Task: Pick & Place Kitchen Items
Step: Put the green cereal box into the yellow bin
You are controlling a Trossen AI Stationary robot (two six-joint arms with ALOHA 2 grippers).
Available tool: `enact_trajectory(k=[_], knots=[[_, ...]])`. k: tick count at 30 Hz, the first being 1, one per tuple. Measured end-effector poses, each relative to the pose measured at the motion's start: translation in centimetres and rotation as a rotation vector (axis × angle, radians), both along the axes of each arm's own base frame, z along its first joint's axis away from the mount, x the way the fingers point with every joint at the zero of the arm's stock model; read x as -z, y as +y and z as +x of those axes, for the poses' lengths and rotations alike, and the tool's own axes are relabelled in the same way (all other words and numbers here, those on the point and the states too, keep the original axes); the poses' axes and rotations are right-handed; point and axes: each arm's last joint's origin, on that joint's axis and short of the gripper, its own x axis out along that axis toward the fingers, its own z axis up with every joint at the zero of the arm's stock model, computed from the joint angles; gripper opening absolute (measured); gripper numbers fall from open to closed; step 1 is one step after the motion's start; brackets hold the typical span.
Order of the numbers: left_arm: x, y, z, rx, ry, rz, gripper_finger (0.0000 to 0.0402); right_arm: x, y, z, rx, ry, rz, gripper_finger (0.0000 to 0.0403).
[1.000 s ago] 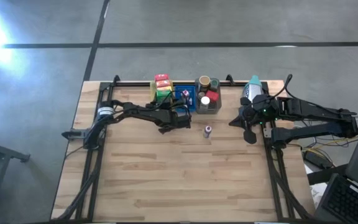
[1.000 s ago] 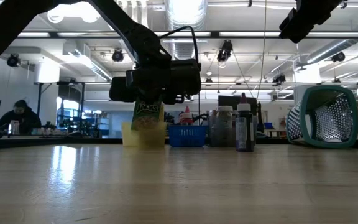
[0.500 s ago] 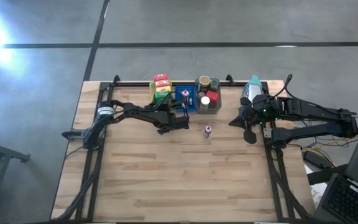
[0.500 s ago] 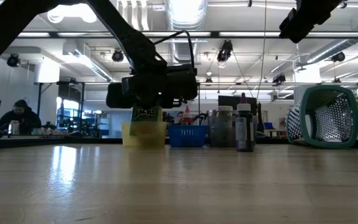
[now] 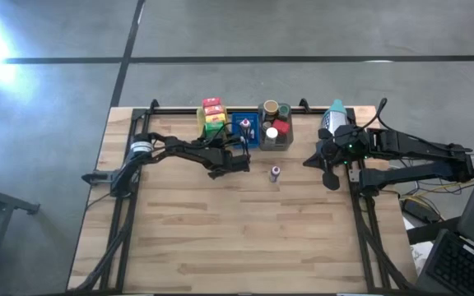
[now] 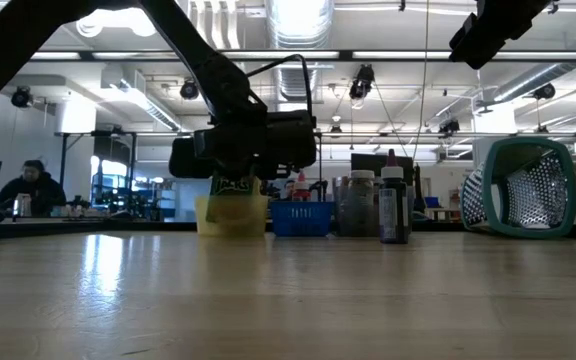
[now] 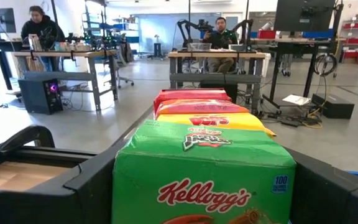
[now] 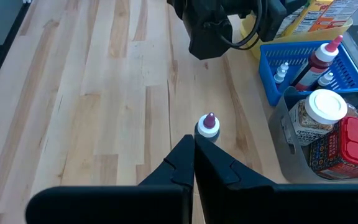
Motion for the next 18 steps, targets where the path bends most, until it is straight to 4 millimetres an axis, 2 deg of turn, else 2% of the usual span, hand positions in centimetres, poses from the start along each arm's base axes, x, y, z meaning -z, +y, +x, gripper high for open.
enact_trajectory(k=[12,18], knots=[[0.02,-0.09,0.07,0.004,0.019,-0.010,0.0353,0.00,0.00,0.00,0.000,0.000,0.000,0.0008],[0.02,-0.07,0.21,0.010,0.048,-0.034,0.0367,0.00,0.00,0.00,0.000,0.000,0.000,0.0008]])
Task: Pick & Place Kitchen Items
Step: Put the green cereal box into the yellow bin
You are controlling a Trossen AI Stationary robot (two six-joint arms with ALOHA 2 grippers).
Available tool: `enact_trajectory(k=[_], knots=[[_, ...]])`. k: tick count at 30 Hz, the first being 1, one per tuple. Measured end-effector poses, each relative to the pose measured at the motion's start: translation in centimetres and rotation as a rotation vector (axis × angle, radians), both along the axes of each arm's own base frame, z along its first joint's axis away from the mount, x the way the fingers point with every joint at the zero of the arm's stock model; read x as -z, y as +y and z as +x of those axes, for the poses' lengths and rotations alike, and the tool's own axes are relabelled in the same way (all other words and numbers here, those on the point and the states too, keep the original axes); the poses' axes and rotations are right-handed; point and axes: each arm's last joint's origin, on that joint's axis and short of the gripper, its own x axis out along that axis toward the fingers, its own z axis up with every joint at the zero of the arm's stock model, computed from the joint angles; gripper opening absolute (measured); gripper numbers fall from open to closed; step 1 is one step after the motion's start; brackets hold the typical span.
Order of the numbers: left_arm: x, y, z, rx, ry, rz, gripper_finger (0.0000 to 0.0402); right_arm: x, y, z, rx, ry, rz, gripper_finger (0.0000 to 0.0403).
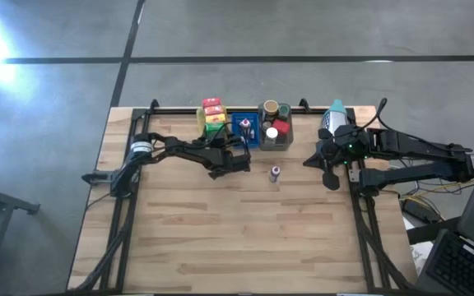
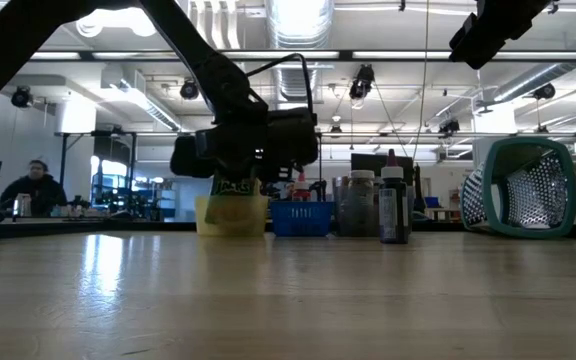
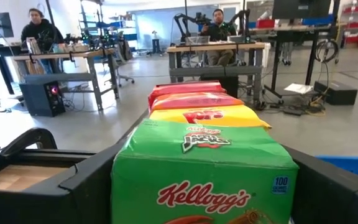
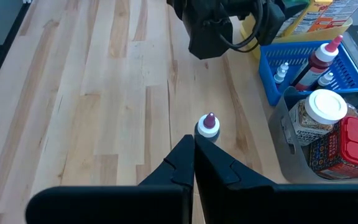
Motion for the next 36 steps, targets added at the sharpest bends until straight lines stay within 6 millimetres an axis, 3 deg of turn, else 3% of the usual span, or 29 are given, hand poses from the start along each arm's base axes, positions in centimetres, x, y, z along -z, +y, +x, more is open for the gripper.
enact_trajectory(k=[11,36], knots=[[-0.12,-0.35,0.29,0.007,0.006,0.013,0.0398,0.00,0.00,0.00,0.000,0.000,0.000,0.0008],[-0.44,0.59,0.44,0.002,-0.080,-0.044,0.0400,-0.01,0.00,0.00,0.000,-0.001,0.000,0.0008]])
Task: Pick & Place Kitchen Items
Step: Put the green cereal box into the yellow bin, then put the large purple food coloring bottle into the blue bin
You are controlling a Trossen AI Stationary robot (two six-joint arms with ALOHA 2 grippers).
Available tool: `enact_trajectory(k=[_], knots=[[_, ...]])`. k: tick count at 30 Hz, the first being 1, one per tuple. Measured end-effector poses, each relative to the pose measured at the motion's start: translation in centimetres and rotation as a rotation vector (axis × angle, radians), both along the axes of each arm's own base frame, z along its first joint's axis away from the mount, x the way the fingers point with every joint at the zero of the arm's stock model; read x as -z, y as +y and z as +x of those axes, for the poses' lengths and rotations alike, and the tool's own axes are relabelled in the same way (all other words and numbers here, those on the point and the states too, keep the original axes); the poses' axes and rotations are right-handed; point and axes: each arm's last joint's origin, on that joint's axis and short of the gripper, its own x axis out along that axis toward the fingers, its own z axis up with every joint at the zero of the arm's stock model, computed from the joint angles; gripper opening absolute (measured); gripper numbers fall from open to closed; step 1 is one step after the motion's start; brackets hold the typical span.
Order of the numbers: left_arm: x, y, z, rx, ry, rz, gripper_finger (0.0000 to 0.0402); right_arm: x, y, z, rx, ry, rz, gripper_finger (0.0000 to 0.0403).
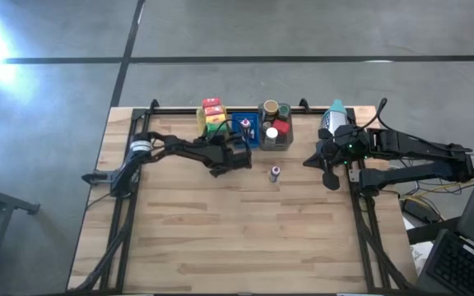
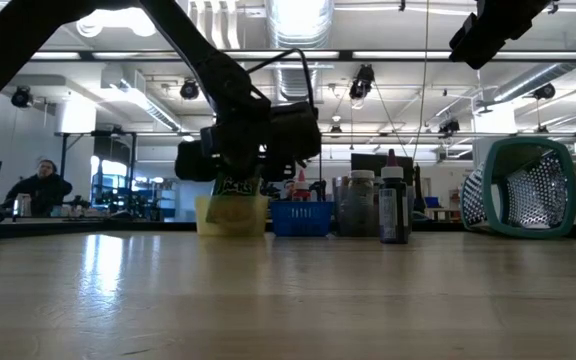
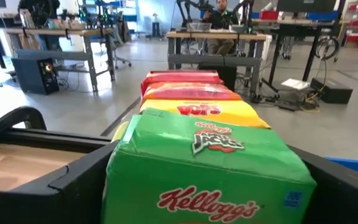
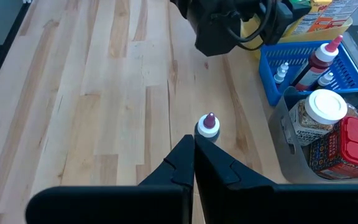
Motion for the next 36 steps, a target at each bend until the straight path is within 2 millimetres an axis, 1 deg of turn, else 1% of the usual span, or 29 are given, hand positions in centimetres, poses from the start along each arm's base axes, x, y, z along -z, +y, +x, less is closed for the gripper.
enact_trajectory(k=[4,19,24,26,29,31,33,36], knots=[[-0.5,0.1,-0.1,0.007,0.039,-0.018,0.0400,0.0,0.0,0.0,0.000,0.000,0.000,0.0008],[-3.7,-0.1,-0.4,0.005,0.039,0.013,0.0400,0.0,0.0,0.0,0.000,0.001,0.000,0.0008],[-6.2,-0.3,-0.4,0.014,0.052,0.017,0.0400,0.0,0.0,0.0,0.000,0.000,0.000,0.0008],[-7.6,-0.4,-0.5,0.022,0.065,0.010,0.0400,0.0,0.0,0.0,0.001,0.000,0.000,0.0008],[-9.8,-0.5,-1.0,0.074,0.071,-0.051,0.0400,0.0,0.0,0.0,0.000,0.000,0.000,0.0008],[-11.6,-0.6,-1.7,0.141,0.021,-0.126,0.0399,0.0,0.0,0.0,0.000,0.001,0.000,0.0008],[-13.3,-0.8,-2.6,0.185,-0.052,-0.162,0.0396,0.0,0.0,0.0,0.000,0.001,0.000,0.0008],[-14.6,-1.1,-3.9,0.185,-0.078,-0.147,0.0386,0.0,0.0,0.0,0.000,0.000,0.000,0.0008]])
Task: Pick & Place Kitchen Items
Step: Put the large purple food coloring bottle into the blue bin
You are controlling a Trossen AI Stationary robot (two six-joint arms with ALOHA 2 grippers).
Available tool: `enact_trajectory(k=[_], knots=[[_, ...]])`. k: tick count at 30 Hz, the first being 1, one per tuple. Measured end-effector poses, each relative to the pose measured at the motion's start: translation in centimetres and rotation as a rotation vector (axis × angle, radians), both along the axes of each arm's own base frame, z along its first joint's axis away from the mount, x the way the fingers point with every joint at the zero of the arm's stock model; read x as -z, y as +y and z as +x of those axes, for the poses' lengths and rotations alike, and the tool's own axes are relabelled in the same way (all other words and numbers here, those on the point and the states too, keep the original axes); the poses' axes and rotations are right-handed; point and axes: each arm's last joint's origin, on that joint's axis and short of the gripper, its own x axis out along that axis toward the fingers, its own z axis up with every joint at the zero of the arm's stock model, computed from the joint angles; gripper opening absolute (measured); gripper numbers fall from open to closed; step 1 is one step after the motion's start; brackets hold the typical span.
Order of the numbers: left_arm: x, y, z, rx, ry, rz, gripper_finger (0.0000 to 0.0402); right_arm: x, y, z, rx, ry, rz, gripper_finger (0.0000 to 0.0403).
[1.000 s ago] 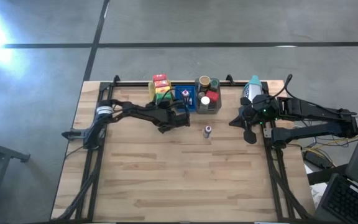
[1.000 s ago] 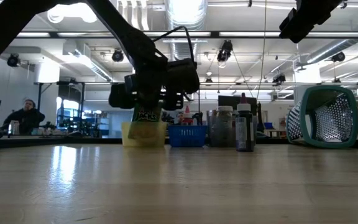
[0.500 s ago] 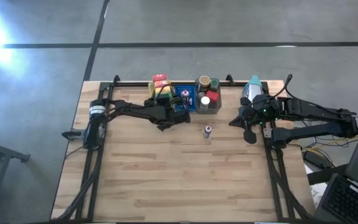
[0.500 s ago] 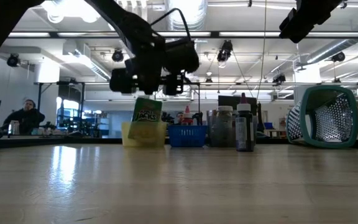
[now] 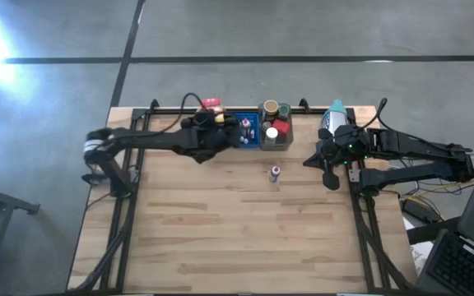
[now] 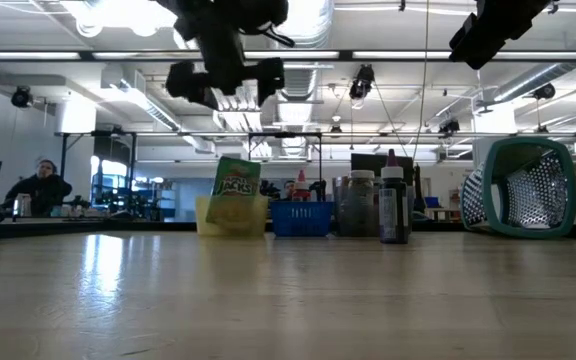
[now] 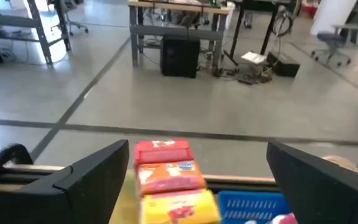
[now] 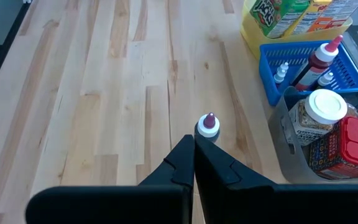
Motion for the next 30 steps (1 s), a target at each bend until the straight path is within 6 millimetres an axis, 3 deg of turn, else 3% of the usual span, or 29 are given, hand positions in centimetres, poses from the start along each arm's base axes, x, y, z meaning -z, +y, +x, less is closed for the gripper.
enact_trajectory(k=[6,11,23,30], knots=[[0.1,-0.9,-1.6,0.097,0.038,-0.073,0.0368,0.0,0.0,0.0,0.000,0.000,0.000,0.0008],[0.1,-2.6,-1.7,0.249,-0.054,-0.178,0.0364,0.0,0.0,0.0,0.000,0.000,0.000,0.0008],[-0.2,-9.3,-0.3,0.665,-0.087,-0.190,0.0334,0.0,0.0,0.0,0.000,0.000,0.000,0.0008],[-0.2,-9.2,-0.6,0.628,0.002,-0.124,0.0336,0.0,0.0,0.0,0.000,0.000,0.000,0.0008]])
